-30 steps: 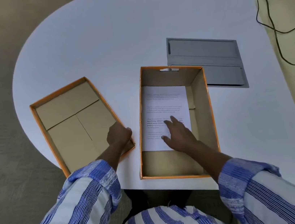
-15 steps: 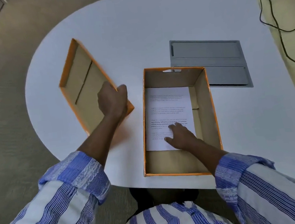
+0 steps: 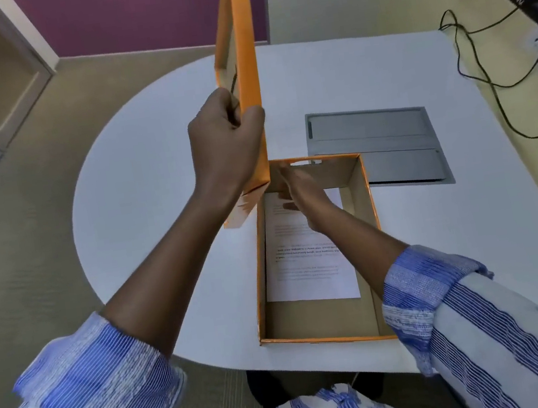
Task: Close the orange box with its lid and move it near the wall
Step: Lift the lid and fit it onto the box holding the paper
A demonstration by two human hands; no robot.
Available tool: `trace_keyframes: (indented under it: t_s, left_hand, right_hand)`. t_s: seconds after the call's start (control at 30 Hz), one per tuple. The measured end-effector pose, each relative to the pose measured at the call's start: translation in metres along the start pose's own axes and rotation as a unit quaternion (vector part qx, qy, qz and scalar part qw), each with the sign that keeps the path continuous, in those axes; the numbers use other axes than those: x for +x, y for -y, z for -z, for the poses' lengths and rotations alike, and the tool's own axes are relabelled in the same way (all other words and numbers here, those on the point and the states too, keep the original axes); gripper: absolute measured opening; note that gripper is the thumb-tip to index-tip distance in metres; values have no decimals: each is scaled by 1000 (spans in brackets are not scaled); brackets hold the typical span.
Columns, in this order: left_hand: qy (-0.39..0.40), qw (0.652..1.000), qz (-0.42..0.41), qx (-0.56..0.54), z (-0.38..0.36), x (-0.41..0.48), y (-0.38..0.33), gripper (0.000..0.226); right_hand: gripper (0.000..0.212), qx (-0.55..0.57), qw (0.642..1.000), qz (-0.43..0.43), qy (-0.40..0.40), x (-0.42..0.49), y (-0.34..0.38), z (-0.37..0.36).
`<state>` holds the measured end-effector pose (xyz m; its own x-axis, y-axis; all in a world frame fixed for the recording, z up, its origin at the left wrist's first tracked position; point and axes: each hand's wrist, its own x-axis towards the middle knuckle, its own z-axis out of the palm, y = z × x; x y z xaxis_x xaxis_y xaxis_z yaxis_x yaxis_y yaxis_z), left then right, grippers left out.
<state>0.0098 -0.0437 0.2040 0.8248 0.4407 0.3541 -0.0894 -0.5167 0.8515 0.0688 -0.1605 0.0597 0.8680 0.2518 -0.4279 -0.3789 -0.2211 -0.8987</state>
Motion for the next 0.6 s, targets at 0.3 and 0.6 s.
trace_keyframes:
  t_s: [0.3, 0.6]
  left_hand:
    - [33, 983, -42, -177, 17, -10, -65, 11]
    - [7, 995, 87, -40, 7, -33, 4, 23]
  right_hand:
    - [75, 274, 958, -23, 77, 3, 37, 34]
    - [41, 109, 985, -18, -132, -27, 26, 103]
